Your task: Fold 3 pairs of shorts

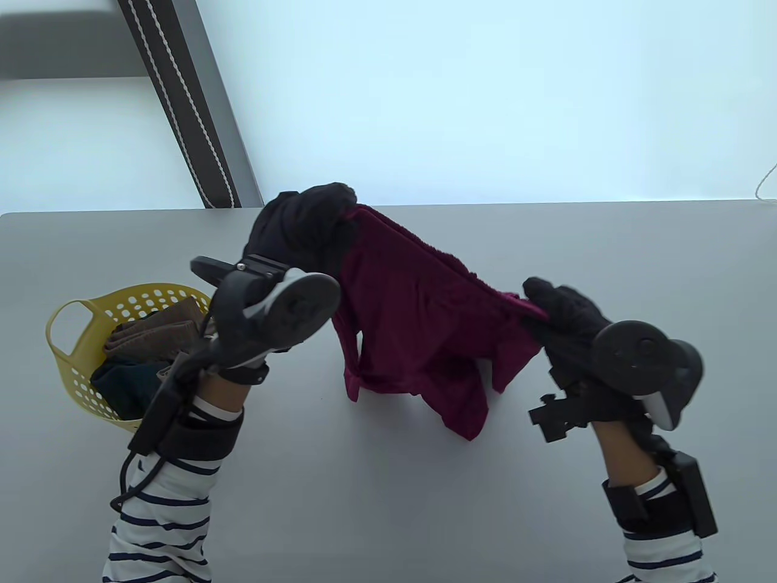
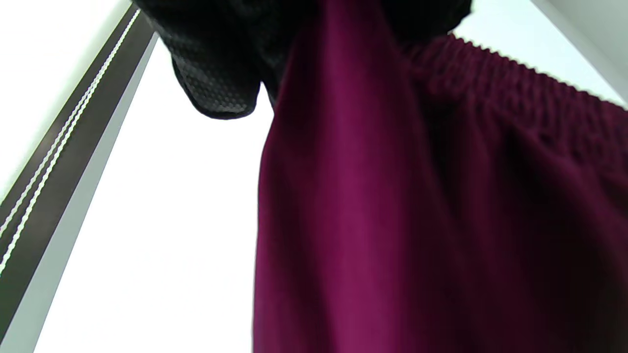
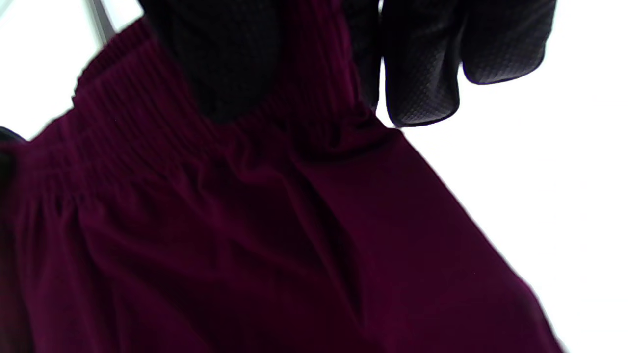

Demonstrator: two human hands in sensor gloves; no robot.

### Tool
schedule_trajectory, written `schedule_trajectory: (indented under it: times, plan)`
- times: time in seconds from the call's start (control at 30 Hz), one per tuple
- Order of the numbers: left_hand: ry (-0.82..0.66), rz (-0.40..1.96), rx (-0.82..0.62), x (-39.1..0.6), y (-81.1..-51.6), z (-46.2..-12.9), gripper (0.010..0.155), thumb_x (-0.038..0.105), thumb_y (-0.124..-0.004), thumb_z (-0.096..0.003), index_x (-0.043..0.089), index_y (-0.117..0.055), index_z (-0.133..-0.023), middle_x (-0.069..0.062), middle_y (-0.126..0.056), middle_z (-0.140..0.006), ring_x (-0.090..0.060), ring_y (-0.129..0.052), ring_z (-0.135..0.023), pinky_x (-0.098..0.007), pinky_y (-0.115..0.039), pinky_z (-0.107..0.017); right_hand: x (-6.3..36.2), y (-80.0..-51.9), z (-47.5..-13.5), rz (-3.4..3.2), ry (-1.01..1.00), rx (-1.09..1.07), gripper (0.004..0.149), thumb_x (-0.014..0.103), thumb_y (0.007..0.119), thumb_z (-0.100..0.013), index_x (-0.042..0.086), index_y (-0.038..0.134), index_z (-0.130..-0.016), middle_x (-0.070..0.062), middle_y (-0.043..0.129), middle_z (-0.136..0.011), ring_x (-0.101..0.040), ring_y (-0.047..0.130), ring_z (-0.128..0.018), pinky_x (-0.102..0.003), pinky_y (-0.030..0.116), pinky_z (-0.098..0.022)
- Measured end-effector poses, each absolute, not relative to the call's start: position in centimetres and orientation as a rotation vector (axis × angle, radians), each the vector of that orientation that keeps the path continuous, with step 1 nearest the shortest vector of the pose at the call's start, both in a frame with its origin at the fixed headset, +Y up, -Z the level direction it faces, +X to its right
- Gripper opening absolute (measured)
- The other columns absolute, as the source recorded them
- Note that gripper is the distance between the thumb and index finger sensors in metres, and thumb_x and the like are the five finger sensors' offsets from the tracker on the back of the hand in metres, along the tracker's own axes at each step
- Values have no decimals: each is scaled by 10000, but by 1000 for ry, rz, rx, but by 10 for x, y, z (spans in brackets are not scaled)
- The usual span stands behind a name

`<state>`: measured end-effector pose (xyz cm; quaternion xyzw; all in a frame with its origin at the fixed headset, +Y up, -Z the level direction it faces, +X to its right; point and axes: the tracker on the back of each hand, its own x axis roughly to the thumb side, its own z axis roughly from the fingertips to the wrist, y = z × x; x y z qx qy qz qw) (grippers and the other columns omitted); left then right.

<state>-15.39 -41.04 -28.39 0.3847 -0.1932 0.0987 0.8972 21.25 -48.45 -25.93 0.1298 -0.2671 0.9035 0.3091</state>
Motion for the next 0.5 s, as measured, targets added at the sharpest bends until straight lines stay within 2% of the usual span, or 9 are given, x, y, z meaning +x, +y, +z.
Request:
schedule_trajectory:
  times: [0.03, 0.07, 0.13, 0.23, 0.3, 0.33, 0.37, 0.43, 0.5]
  plan:
    - [-446, 252, 786, -165, -398, -278, 440, 446, -638, -475, 352, -549, -895, 164, -929, -793, 48, -1069, -612, -331, -925, -621, 217, -457, -247, 2371, -720, 438, 469, 359, 786, -461, 253, 760, -917, -37, 936, -827, -374, 886, -836, -579, 678, -618]
    - [-486, 290, 770, -171, -391, -274, 456, 453, -650, -468, 367, -542, -903, 174, -934, -779, 58, -1071, -589, -321, -931, -616, 219, -443, -239, 2343, -722, 488, 465, 361, 787, -463, 244, 764, -912, -25, 963, -785, -347, 922, -806, -565, 697, -617]
    - [-602, 448, 672, -188, -370, -268, 550, 444, -673, -462, 381, -484, -975, 170, -939, -776, 42, -1071, -571, -329, -929, -618, 226, -403, -220, 2255, -701, 602, 489, 369, 793, -459, 198, 753, -916, -16, 1002, -683, -317, 990, -706, -539, 746, -582]
    - [-707, 574, 475, -199, -354, -274, 623, 423, -726, -443, 323, -527, -1025, 131, -956, -780, -1, -1078, -562, -366, -927, -616, 235, -372, -220, 2179, -481, 691, 502, 379, 777, -473, 148, 738, -917, 5, 1004, -608, -286, 1019, -628, -518, 770, -555]
    - [-741, 513, 242, -194, -353, -290, 643, 411, -749, -441, 270, -561, -1039, 107, -949, -809, -17, -1078, -586, -386, -921, -624, 237, -367, -235, 2172, -310, 673, 496, 356, 782, -483, 105, 751, -910, -22, 1009, -585, -308, 1022, -596, -528, 769, -537]
    - [-758, 456, 89, -190, -359, -300, 574, 395, -765, -441, 282, -638, -989, 86, -952, -808, -41, -1080, -586, -399, -910, -627, 238, -369, -245, 2208, -209, 663, 491, 342, 783, -489, 84, 756, -906, -37, 1010, -583, -321, 1019, -590, -538, 764, -527]
    - [-735, 408, 5, -184, -368, -312, 553, 398, -777, -440, 291, -658, -969, 86, -961, -795, -45, -1087, -576, -397, -911, -621, 236, -375, -258, 2270, -128, 621, 483, 325, 789, -488, 64, 771, -895, -56, 1018, -578, -339, 1022, -583, -550, 763, -517]
    - [-654, 312, -113, -173, -385, -329, 510, 399, -783, -446, 321, -665, -936, 87, -958, -799, -62, -1090, -587, -408, -902, -619, 233, -390, -281, 2414, -11, 495, 470, 305, 799, -470, 67, 796, -875, -69, 1031, -603, -359, 1025, -607, -568, 757, -520]
    - [-505, 159, -98, -158, -406, -347, 442, 394, -770, -453, 348, -682, -884, 64, -942, -853, -96, -1087, -655, -443, -874, -641, 225, -410, -305, 2559, 40, 301, 450, 265, 809, -451, 80, 801, -861, -111, 1015, -674, -418, 982, -675, -614, 704, -543]
